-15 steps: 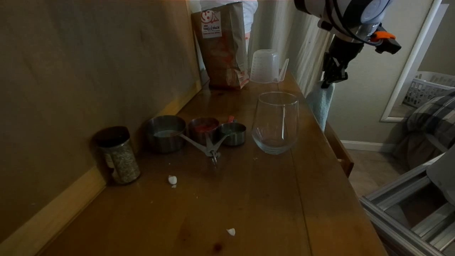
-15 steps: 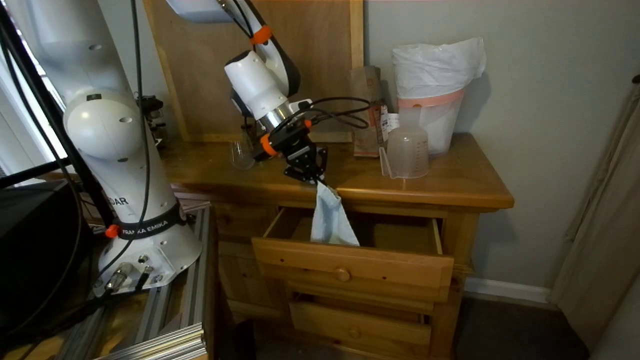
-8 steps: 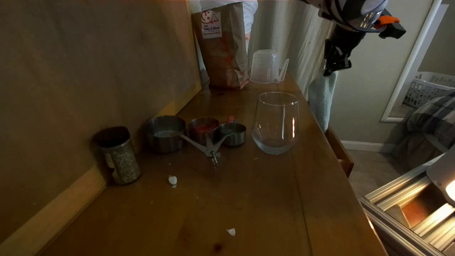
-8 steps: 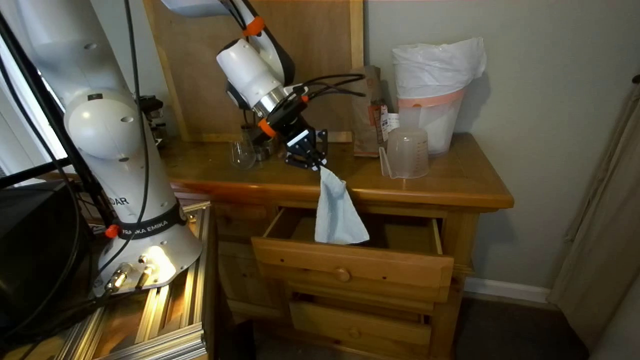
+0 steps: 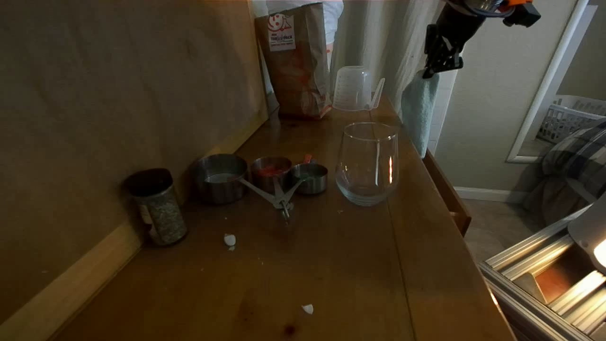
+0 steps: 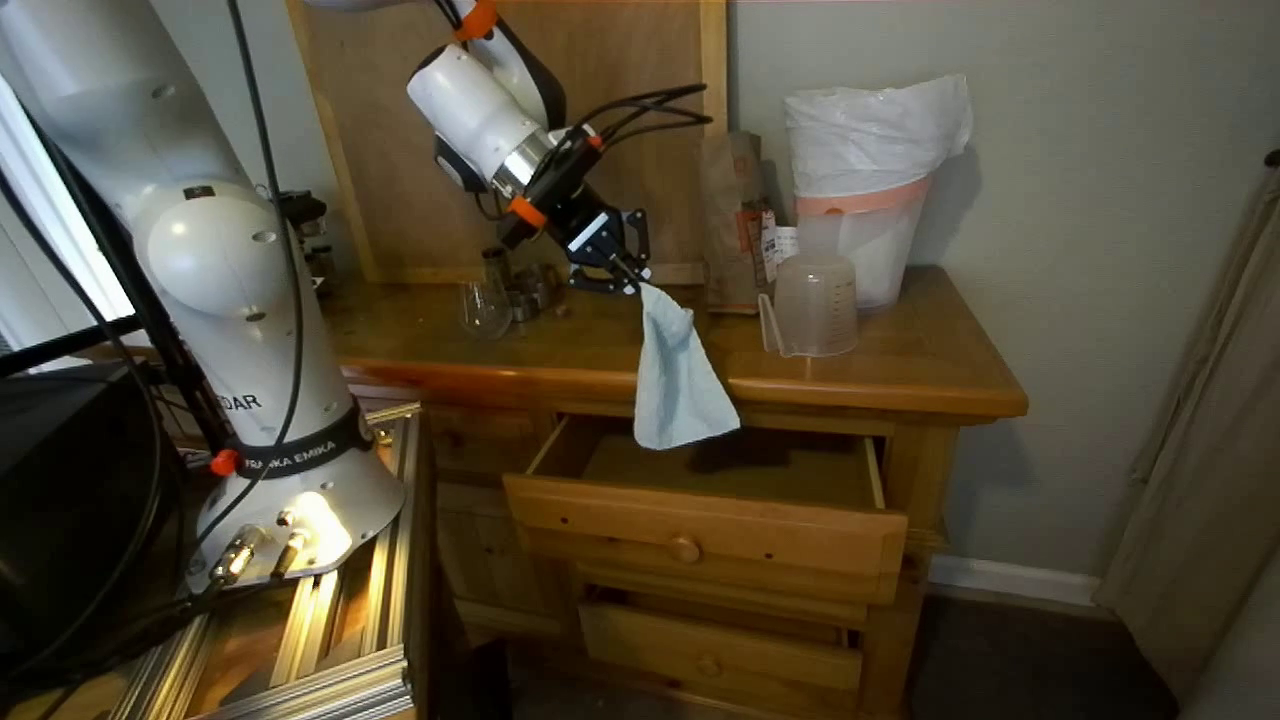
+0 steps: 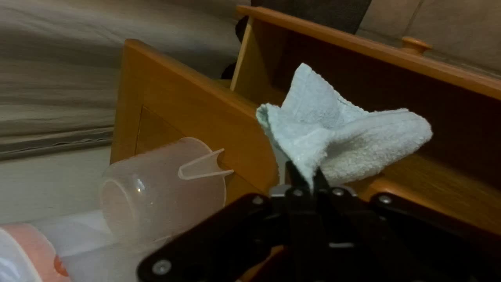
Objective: Open the top right drawer, remove the white towel from it and put it on the dresser
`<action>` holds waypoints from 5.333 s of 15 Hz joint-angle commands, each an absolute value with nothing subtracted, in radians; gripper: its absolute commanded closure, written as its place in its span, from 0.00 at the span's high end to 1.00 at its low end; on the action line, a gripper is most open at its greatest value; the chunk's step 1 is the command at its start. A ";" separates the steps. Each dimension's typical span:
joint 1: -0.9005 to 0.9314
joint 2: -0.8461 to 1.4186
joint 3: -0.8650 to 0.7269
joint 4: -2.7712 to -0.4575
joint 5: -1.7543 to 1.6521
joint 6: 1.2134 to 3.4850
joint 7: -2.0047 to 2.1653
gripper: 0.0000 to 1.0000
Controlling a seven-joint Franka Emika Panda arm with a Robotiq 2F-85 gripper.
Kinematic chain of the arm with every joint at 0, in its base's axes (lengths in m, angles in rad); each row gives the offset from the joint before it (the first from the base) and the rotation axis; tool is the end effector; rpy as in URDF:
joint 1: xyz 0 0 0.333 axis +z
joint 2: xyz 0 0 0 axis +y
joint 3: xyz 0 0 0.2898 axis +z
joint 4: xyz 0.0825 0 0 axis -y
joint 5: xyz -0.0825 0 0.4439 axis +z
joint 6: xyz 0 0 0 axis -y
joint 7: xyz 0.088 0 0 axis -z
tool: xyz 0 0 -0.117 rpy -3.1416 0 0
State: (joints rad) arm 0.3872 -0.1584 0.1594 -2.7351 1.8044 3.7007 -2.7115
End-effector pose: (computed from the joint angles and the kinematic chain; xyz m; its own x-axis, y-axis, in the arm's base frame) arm 0.3645 0.0627 0.2428 0.3055 0.9455 -0.1124 0.7586 -0.1703 0.6289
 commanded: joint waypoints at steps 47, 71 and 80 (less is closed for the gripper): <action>1.915 -0.561 -1.055 -2.490 2.018 4.178 -2.775 0.98; 1.614 -0.574 -1.050 -2.626 2.019 4.195 -2.754 1.00; 1.510 -0.460 -0.975 -2.652 2.078 4.073 -2.771 1.00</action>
State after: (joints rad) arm 1.6195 -0.5730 -1.0550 -2.6667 1.9959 4.1773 -2.7030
